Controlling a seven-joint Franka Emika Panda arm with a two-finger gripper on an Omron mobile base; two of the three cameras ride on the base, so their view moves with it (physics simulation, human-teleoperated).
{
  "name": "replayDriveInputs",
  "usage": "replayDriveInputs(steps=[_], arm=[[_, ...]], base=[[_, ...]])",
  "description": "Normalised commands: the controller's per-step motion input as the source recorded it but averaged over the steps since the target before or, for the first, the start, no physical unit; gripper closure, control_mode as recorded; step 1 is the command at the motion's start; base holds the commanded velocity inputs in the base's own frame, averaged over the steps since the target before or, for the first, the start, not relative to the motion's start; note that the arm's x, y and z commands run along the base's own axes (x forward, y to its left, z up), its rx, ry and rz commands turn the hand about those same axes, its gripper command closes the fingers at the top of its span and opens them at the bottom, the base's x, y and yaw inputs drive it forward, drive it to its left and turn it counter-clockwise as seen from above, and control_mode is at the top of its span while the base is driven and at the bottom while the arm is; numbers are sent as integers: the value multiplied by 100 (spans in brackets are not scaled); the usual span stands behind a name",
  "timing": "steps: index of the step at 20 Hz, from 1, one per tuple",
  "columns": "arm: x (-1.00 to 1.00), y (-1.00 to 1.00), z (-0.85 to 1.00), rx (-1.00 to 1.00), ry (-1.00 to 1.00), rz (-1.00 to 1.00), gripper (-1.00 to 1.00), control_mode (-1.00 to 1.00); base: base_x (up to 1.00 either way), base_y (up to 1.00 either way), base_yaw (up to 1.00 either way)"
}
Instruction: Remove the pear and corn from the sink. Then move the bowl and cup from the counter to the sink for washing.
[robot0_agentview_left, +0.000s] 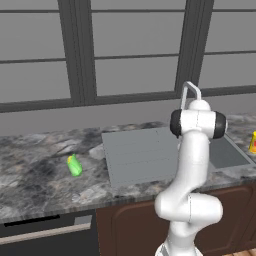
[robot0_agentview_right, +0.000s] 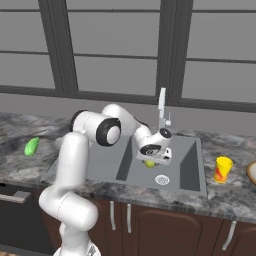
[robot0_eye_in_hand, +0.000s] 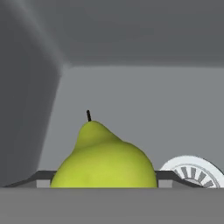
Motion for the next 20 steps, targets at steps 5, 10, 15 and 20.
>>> replayDriveInputs(steps=[5,10,15,20], arm=[[-23,0,51,0,-7,0,100,-100],[-26,0,53,0,-6,0,100,-100],[-27,3,52,0,-5,0,100,-100],[-33,7,49,-3,-3,0,100,-100]], base=[[0,0,0],[0,0,0],[0,0,0],[0,0,0]])
